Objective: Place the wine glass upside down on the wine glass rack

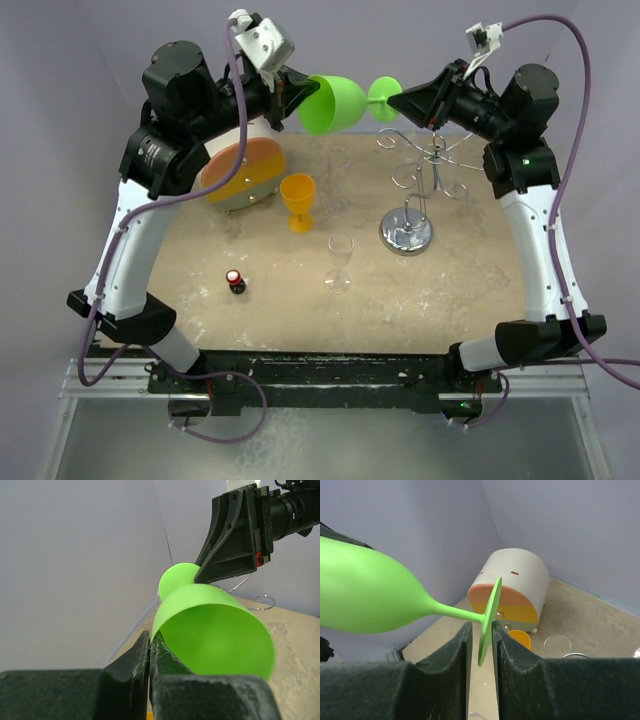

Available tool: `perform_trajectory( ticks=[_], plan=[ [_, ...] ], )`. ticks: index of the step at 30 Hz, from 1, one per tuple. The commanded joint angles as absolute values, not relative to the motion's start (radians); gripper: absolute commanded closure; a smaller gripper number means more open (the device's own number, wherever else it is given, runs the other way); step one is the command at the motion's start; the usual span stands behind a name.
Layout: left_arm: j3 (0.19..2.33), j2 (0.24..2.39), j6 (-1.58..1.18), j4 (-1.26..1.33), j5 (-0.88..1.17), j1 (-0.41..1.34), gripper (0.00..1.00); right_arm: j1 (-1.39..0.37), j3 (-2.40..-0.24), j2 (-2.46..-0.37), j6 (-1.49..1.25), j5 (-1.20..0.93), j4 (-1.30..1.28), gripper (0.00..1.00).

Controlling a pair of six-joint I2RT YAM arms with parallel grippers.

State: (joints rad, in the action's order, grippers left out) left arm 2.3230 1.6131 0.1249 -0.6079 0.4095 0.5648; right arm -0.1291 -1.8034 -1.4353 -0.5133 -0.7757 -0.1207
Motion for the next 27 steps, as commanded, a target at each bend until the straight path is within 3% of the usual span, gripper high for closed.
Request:
perform_trajectory(
  ticks=[1, 6, 10, 11, 22, 27],
  plan=[
    [2.371, 1.618, 0.145, -0.555, 0.387, 0.578, 1.00, -0.130, -1.799, -1.416, -0.529, -0.735, -0.088, 0.75],
    [2.369, 1.614, 0.151, -0.554, 0.378, 0.582, 1.00, -0.130, -1.779, -1.417, -0.519, -0.710, -0.104, 0.81],
    [2.361, 1.608, 0.149, -0.554, 0.375, 0.583, 1.00, -0.130, -1.778, -1.417, -0.527, -0.714, -0.096, 1.00],
    [2.356, 1.604, 0.148, -0.555, 0.374, 0.583, 0.98, -0.130, -1.784, -1.414, -0.525, -0.710, -0.105, 1.00],
    [2.269, 1.495, 0.182, -0.585, 0.345, 0.581, 0.54, -0.051, -1.925, -1.373, -0.309, -0.476, -0.301, 1.00],
    [2.207, 1.415, 0.241, -0.626, 0.327, 0.577, 0.36, -0.036, -1.973, -1.327, -0.098, -0.260, -0.373, 1.00]
  ],
)
